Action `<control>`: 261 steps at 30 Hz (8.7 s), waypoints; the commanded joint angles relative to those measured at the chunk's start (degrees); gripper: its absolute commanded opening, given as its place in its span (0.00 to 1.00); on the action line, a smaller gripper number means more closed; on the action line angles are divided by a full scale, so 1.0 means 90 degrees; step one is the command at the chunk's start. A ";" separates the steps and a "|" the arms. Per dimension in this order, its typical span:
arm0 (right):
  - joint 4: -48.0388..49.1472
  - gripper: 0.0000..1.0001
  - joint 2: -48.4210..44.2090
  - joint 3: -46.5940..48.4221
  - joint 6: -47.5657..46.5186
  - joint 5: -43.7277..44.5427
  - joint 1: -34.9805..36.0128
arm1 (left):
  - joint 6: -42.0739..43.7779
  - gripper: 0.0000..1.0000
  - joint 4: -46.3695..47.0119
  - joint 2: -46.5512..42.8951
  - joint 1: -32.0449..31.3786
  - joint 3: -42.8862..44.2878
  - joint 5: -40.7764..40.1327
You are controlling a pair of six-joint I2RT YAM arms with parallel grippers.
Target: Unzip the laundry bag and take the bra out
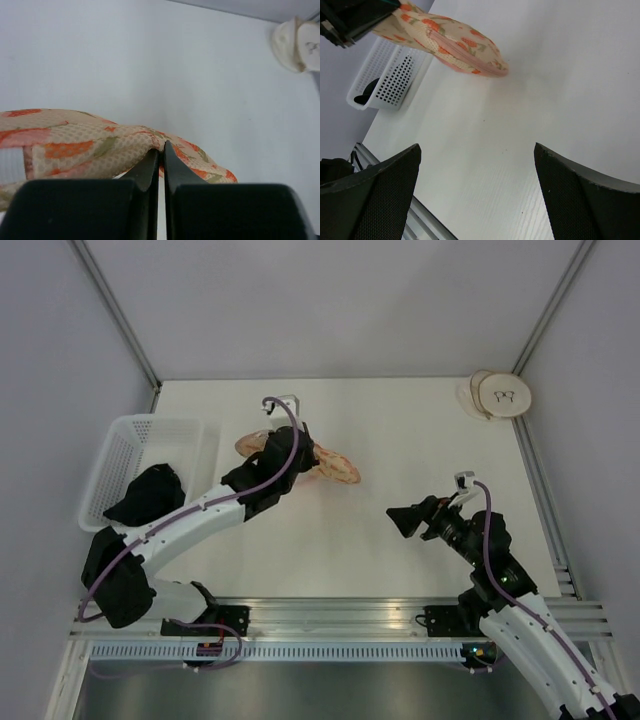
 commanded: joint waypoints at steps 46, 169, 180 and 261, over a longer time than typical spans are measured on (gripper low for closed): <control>-0.2550 0.98 -0.0635 0.2386 -0.0712 0.3685 0.0023 | 0.8408 0.02 -0.1887 0.1828 -0.2778 0.2145 -0.4834; 0.1347 0.00 0.6397 0.1937 0.0333 0.0374 0.1809 | -0.2198 0.75 0.4329 -0.1435 0.0444 -0.5024 0.3712; 0.0879 0.00 0.5948 0.1712 0.0196 0.0579 0.1907 | -0.2871 0.70 0.7282 0.2140 0.0444 -0.4232 0.4483; 0.3193 0.30 0.5810 0.1048 -0.0175 0.5012 0.5296 | -0.5830 0.02 0.1551 -0.0778 -0.0816 -0.3236 0.1807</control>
